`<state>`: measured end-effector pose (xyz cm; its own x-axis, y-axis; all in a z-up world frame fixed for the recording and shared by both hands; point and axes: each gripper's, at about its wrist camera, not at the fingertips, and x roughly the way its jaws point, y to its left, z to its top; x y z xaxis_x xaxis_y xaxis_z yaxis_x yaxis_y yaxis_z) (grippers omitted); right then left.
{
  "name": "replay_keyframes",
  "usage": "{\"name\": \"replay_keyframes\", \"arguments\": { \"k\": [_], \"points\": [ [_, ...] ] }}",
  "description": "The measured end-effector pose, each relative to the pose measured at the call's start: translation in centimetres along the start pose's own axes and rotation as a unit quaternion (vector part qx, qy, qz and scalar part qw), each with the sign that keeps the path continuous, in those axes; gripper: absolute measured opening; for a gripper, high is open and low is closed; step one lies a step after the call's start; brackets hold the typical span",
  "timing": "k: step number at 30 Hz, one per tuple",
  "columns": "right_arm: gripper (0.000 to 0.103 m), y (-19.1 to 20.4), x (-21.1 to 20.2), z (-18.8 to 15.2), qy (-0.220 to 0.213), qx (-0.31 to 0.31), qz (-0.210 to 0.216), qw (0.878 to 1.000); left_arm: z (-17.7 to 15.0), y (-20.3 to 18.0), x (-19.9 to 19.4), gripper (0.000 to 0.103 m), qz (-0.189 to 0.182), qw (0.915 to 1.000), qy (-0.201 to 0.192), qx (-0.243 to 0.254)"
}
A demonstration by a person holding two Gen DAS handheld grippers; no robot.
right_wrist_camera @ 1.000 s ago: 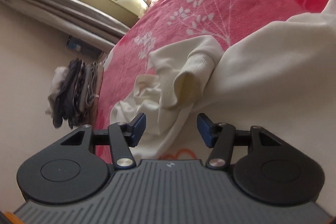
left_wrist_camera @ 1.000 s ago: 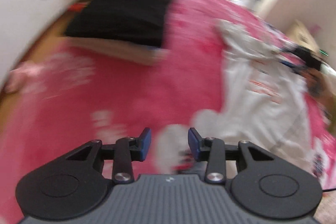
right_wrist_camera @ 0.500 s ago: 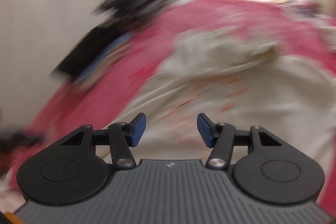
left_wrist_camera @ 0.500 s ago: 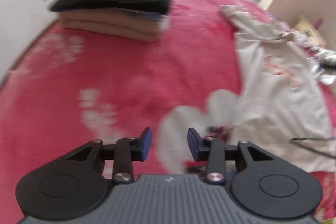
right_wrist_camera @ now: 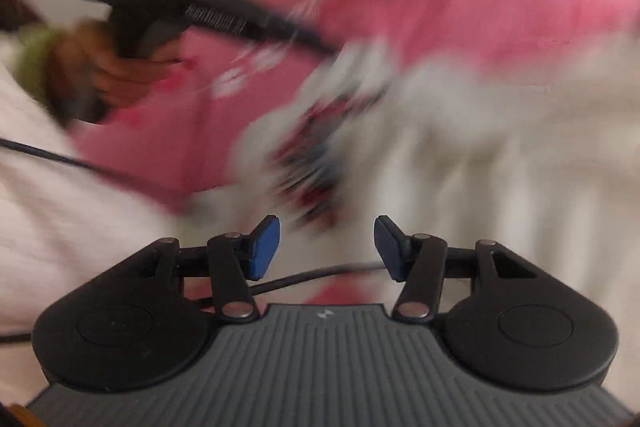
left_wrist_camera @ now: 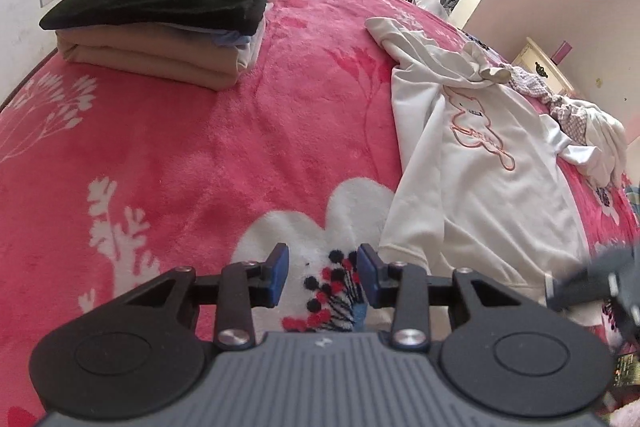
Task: Fold clothes
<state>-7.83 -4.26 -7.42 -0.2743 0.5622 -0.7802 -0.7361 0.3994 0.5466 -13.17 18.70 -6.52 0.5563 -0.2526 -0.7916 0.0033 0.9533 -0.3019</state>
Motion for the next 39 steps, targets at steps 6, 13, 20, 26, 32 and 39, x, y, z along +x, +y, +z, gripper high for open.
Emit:
{"name": "replay_keyframes", "arguments": {
  "k": [6,13,20,26,32,39],
  "points": [
    [0.052,1.5,2.6,-3.8,0.081,0.106,0.193,0.972,-0.5,-0.3,1.2,0.039,0.000,0.9997,0.016,0.020],
    [0.053,-1.1,-0.4,-0.5,-0.069,0.028,-0.065,0.995,-1.2,-0.3,1.5,0.040,0.004,0.9995,0.015,0.027],
    [0.048,1.6,2.5,0.9,-0.077,-0.177,-0.206,0.959,-1.5,-0.5,1.8,0.040,-0.007,0.9991,0.022,0.035],
    [0.010,-0.8,1.1,0.9,-0.093,-0.093,-0.198,0.971,-2.0,-1.5,1.8,0.045,-0.060,0.9956,0.033,0.065],
    [0.010,-5.3,-0.8,0.4,-0.122,0.067,-0.120,0.983,-2.7,-4.0,2.9,0.050,-0.111,0.9876,0.045,0.102],
    [0.012,-6.4,-0.4,-0.3,-0.128,0.102,-0.093,0.982,-2.6,-5.0,4.1,0.038,-0.119,0.9888,0.036,0.082]
  ]
}}
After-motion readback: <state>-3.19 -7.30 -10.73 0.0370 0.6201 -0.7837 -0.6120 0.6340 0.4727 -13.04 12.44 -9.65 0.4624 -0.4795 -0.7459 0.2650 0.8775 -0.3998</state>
